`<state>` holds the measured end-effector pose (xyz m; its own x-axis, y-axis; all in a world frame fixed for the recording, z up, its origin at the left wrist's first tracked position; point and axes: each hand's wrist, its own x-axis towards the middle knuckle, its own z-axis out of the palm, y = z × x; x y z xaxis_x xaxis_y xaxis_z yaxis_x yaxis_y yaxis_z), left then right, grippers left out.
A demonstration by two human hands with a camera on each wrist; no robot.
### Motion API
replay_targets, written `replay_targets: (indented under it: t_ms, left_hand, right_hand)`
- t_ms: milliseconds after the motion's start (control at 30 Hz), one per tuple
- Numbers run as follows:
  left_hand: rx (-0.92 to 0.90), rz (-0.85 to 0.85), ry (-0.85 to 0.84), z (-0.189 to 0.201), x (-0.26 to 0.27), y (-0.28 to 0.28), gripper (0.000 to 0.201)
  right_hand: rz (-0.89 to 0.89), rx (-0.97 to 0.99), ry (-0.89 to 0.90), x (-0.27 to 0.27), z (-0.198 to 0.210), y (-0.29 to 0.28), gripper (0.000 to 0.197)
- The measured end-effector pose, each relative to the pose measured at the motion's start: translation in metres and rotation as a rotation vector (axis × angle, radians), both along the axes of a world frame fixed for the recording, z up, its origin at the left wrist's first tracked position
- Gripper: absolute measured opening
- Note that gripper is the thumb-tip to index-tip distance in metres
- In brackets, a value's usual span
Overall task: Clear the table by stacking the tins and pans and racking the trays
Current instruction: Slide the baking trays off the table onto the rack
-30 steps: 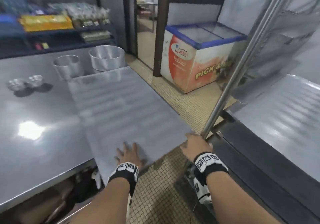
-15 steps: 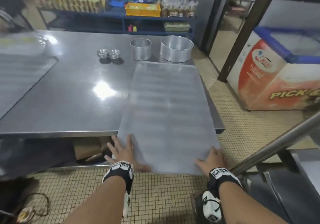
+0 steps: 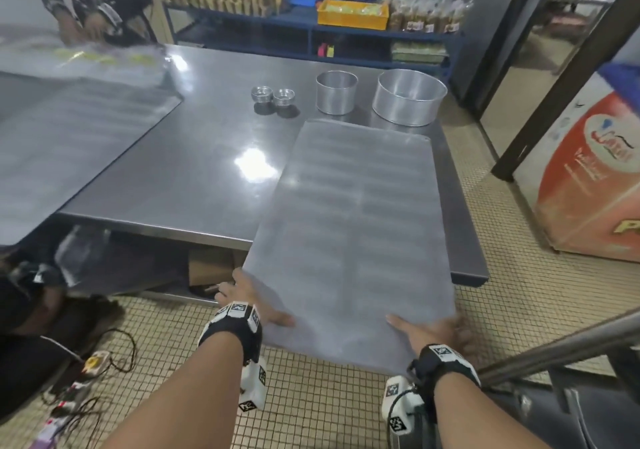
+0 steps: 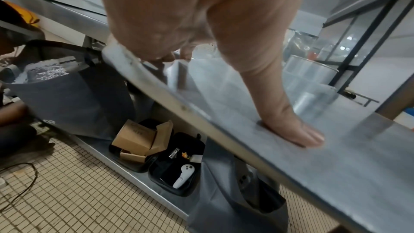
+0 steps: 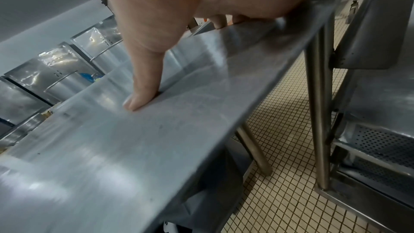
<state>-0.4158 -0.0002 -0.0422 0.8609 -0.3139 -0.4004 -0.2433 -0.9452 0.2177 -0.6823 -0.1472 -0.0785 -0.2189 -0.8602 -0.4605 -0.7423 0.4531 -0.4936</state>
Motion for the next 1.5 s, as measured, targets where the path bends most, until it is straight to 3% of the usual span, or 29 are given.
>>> replay_targets:
  t_ms: [167, 333, 467, 700, 1033, 1500]
  left_hand:
    - [0.029, 0.051, -0.071, 0.007, 0.027, 0.019, 0.122]
    - [-0.008, 0.177, -0.135, 0.001, 0.066, 0.055, 0.123]
    - [0.000, 0.184, -0.057, 0.013, 0.105, 0.097, 0.124]
    - [0.000, 0.256, 0.079, 0.030, 0.180, 0.162, 0.142]
    - [0.057, 0.386, 0.017, 0.033, 0.264, 0.247, 0.145]
    - [0.042, 0.475, 0.104, 0.034, 0.379, 0.330, 0.140]
  right_hand:
    - [0.043, 0.026, -0.027, 0.031, 0.014, 0.013, 0.149]
    - [0.092, 0.020, -0.053, 0.080, 0.014, 0.036, 0.152]
    - [0.166, 0.064, -0.078, 0.131, 0.012, 0.057, 0.165]
    - [0.300, 0.090, 0.064, 0.225, 0.030, 0.090, 0.154]
    - [0.431, 0.132, 0.151, 0.347, 0.040, 0.148, 0.152]
    - [0.497, 0.093, 0.195, 0.466, 0.056, 0.221, 0.136]
